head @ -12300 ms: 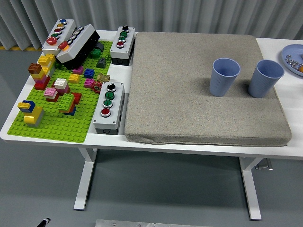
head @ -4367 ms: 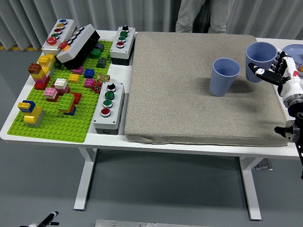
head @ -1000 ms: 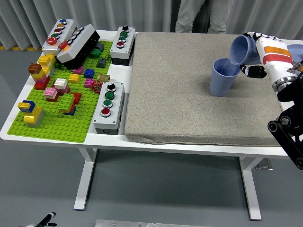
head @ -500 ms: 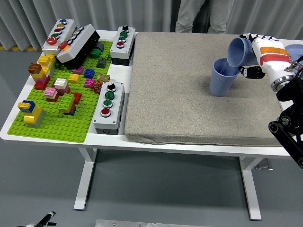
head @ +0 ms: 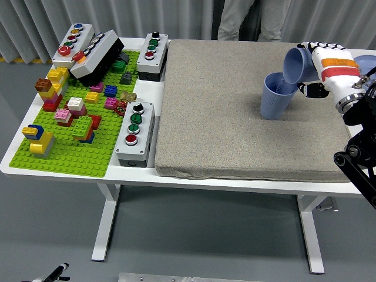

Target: Pick cup pour cup place

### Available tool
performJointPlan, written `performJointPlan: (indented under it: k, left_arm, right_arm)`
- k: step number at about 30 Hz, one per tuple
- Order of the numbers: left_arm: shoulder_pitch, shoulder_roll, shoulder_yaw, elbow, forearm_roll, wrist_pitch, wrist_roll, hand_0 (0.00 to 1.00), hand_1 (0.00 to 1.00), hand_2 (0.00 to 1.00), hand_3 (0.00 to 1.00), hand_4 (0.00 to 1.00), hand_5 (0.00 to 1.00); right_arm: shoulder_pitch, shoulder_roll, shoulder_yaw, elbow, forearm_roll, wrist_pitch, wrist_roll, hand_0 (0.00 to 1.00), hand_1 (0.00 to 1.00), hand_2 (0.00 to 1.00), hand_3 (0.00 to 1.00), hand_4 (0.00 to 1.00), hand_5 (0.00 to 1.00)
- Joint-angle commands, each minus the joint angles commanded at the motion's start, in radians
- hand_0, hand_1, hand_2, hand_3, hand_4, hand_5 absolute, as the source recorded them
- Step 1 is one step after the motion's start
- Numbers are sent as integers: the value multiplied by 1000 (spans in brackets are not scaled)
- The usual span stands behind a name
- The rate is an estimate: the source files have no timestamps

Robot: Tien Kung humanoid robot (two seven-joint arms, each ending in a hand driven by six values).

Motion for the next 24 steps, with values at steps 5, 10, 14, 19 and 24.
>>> performJointPlan:
  k: [5, 10, 14, 19, 24]
  left_arm:
    - [-1, 1, 2, 0, -1, 0, 0, 840, 827, 896, 790, 643, 998]
    - [-1, 1, 2, 0, -2, 0, 0, 840, 827, 896, 789, 643, 997]
    - [-1, 1, 1, 0, -1, 0, -1, 840, 827, 896, 789, 643, 997]
    - [-2, 1, -1, 0, 1, 0, 0, 840, 827, 896, 789, 643, 997]
    - [-3, 1, -2, 0, 1, 0, 0, 840, 827, 895, 789, 644, 998]
  right_arm:
    - [13, -15, -26, 0, -9, 8, -16, 868, 724, 619, 710, 767, 224]
    - [23, -28, -48, 5, -10, 12, -27, 868, 724, 619, 710, 767, 224]
    - [26, -31, -56, 8, -19, 11, -37, 880, 723, 618, 707, 767, 223]
    - [29, -31, -60, 7, -33, 16, -63, 889, 725, 618, 707, 767, 222]
    - [31, -31, -60, 2, -27, 14, -61, 897, 724, 618, 707, 769, 224]
